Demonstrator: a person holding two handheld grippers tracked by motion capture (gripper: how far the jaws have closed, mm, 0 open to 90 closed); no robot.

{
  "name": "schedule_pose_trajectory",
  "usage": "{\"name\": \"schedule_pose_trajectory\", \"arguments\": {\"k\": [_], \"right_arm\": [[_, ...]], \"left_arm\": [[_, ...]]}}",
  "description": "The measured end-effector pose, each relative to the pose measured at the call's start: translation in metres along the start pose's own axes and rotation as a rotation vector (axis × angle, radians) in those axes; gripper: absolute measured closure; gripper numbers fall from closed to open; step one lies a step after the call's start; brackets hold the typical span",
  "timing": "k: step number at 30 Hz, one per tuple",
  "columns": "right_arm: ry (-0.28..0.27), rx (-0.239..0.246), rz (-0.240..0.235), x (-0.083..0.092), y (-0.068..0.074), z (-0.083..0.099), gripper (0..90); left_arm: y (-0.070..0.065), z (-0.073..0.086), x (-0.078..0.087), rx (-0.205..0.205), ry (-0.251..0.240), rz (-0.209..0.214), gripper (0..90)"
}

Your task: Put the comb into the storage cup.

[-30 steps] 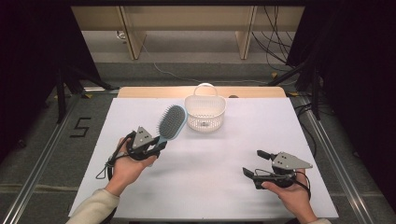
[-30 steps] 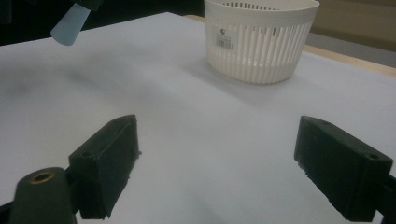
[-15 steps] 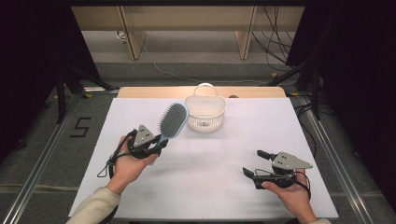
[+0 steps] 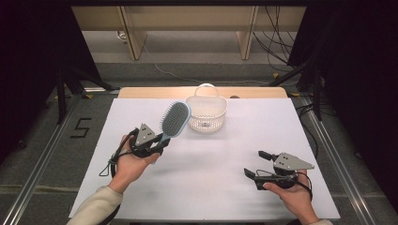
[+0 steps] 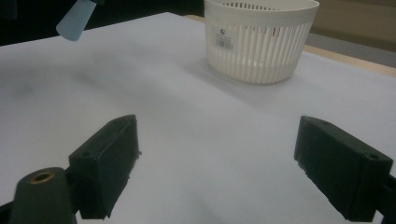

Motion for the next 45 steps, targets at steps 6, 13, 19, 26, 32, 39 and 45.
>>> {"name": "schedule_pose_trajectory", "arguments": {"k": [6, 13, 19, 26, 32, 39, 45], "right_arm": [[0.0, -0.001, 0.0, 0.0, 0.0, 0.0, 14.7], [0.0, -0.002, 0.0, 0.0, 0.0, 0.0, 14.8], [0.0, -0.001, 0.0, 0.0, 0.0, 0.0, 14.7], [0.0, -0.001, 0.0, 0.0, 0.0, 0.0, 14.7], [0.0, 0.0, 0.0, 0.0, 0.0, 0.0, 14.7], [0.0, 0.0, 0.0, 0.0, 0.0, 0.0, 14.7], [-0.001, -0.001, 0.0, 0.0, 0.0, 0.0, 14.7]], "left_arm": [[0.0, -0.003, -0.001, -0.003, -0.004, 0.0, 69.7], [0.0, -0.007, -0.003, 0.001, -0.01, 0.001, 69.6], [-0.001, -0.008, -0.005, -0.002, -0.011, 0.003, 69.7], [0.0, -0.01, -0.005, 0.001, -0.012, 0.001, 69.7], [0.0, -0.01, -0.006, 0.0, -0.011, 0.002, 69.7], [0.0, -0.012, -0.007, 0.001, -0.014, 0.002, 69.7], [0.0, -0.013, -0.007, -0.001, -0.015, 0.001, 69.7]]}}
Point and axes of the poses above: each handheld gripper's, and its own axes: x roughly backward along the jaws, z roughly out of its underside, y roughly to its left, the point moved 9 cm from there along -x, roughly forward along the jaws
